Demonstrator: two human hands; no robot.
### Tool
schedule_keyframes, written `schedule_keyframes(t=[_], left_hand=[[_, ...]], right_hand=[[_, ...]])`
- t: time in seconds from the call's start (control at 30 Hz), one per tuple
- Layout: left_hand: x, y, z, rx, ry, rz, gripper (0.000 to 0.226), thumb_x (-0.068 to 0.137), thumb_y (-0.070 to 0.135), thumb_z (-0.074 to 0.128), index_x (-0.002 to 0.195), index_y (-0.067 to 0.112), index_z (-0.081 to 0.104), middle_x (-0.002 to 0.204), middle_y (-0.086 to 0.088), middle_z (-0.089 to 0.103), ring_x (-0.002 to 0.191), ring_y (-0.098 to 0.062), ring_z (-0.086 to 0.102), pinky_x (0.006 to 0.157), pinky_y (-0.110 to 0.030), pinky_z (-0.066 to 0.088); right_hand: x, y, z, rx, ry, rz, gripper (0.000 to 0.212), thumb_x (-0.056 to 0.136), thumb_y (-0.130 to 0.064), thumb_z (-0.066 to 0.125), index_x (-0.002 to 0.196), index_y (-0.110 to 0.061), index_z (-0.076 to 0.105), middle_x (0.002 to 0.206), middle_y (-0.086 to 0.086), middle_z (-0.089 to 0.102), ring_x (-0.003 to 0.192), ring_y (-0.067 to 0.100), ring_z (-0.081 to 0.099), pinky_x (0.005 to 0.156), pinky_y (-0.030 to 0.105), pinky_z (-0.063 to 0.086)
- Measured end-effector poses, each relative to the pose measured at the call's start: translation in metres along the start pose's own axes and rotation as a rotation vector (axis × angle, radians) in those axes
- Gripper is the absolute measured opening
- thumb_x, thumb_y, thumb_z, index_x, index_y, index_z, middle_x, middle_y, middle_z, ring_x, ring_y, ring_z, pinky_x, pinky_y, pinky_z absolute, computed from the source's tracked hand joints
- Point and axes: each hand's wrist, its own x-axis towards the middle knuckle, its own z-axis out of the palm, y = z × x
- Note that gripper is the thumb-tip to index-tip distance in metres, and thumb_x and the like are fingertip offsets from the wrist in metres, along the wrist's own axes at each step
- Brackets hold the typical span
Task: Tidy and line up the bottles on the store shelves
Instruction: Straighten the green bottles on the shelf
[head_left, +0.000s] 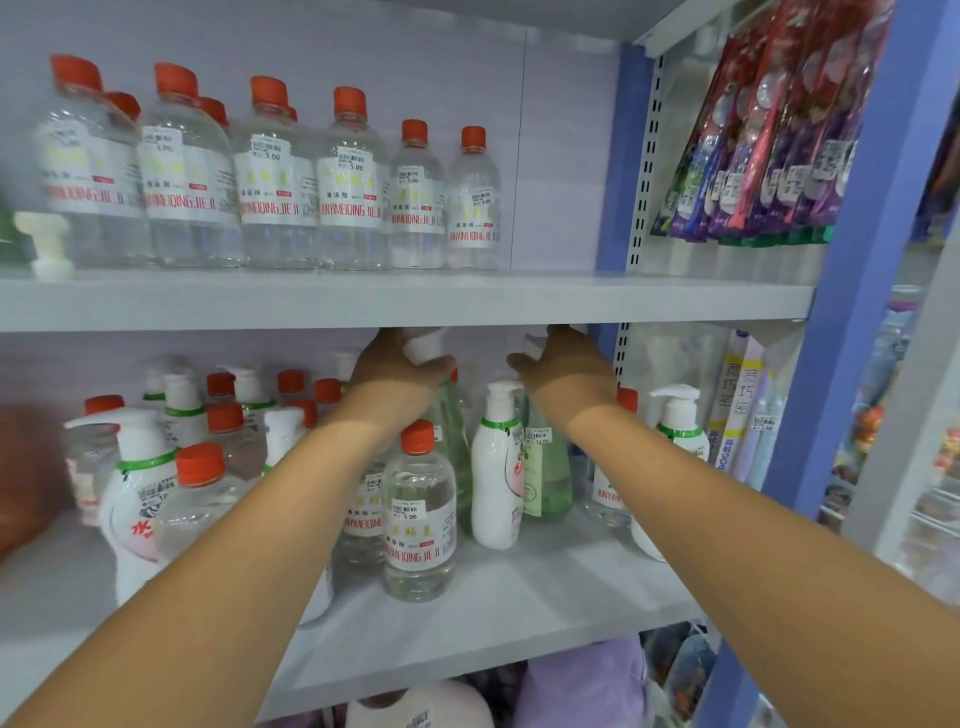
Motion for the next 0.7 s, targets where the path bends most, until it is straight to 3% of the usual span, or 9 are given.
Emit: schedule_keyframes(t=[0.1, 0.2, 0.3, 0.37, 0.43, 0.53, 0.7], left_hand=[[0.001, -0.002, 0.001, -0.002, -0.026, 0.018, 0.052, 0.091, 0.031, 0.073, 0.137, 0.022, 0.052, 0.127, 0.004, 0.062, 0.102, -0.017, 0.063, 0.08, -0.025, 0.049], [0.003, -0.004, 0.003, 0.019, -0.1, 0.02, 0.046, 0.091, 0.03, 0.073, 0.133, 0.029, 0.056, 0.113, 0.012, 0.064, 0.077, -0.005, 0.063, 0.058, -0.016, 0.052], [0.01, -0.005, 0.004, 0.074, -0.122, -0.013, 0.047, 0.089, 0.036, 0.074, 0.132, 0.029, 0.055, 0.109, 0.008, 0.066, 0.081, -0.011, 0.066, 0.07, -0.027, 0.058], [0.016, -0.005, 0.006, 0.164, -0.131, -0.041, 0.051, 0.086, 0.044, 0.074, 0.128, 0.021, 0.054, 0.11, 0.001, 0.066, 0.088, -0.018, 0.067, 0.076, -0.033, 0.058], [0.021, -0.007, 0.01, 0.22, -0.142, -0.063, 0.053, 0.086, 0.049, 0.073, 0.123, 0.016, 0.053, 0.11, -0.003, 0.066, 0.092, -0.022, 0.066, 0.077, -0.035, 0.055], [0.024, -0.009, 0.017, 0.272, -0.169, -0.059, 0.052, 0.089, 0.052, 0.069, 0.118, 0.013, 0.055, 0.11, -0.005, 0.065, 0.087, -0.018, 0.061, 0.068, -0.032, 0.045], [0.031, -0.011, 0.018, 0.322, -0.275, -0.065, 0.062, 0.085, 0.051, 0.072, 0.131, 0.017, 0.047, 0.118, -0.001, 0.061, 0.101, -0.021, 0.06, 0.084, -0.034, 0.051]], right_hand=[[-0.005, 0.002, 0.003, 0.03, 0.042, 0.007, 0.044, 0.097, -0.046, 0.06, 0.132, -0.019, 0.057, 0.14, -0.008, 0.061, 0.115, 0.017, 0.065, 0.083, 0.025, 0.048], [-0.009, 0.001, 0.002, -0.031, 0.077, 0.004, 0.051, 0.094, -0.054, 0.06, 0.128, -0.015, 0.059, 0.134, 0.003, 0.061, 0.112, 0.024, 0.065, 0.081, 0.027, 0.05], [-0.017, -0.002, -0.004, -0.122, 0.076, 0.012, 0.053, 0.094, -0.054, 0.059, 0.123, -0.01, 0.059, 0.126, 0.009, 0.059, 0.106, 0.026, 0.063, 0.078, 0.029, 0.049], [-0.019, -0.003, -0.014, -0.141, 0.037, 0.037, 0.037, 0.096, -0.05, 0.056, 0.102, -0.013, 0.061, 0.118, 0.009, 0.063, 0.093, 0.024, 0.061, 0.071, 0.026, 0.044], [-0.023, -0.004, -0.024, -0.14, -0.009, 0.076, 0.035, 0.098, -0.049, 0.055, 0.086, -0.017, 0.055, 0.114, 0.009, 0.065, 0.094, 0.027, 0.065, 0.073, 0.027, 0.047], [-0.033, -0.002, -0.031, -0.101, 0.062, 0.099, 0.044, 0.093, -0.055, 0.059, 0.106, -0.013, 0.061, 0.113, 0.003, 0.067, 0.093, 0.026, 0.068, 0.079, 0.029, 0.054], [-0.074, 0.013, -0.048, 0.154, 0.244, 0.056, 0.04, 0.084, -0.052, 0.071, 0.09, -0.015, 0.06, 0.081, -0.003, 0.066, 0.066, 0.015, 0.065, 0.06, 0.027, 0.054]])
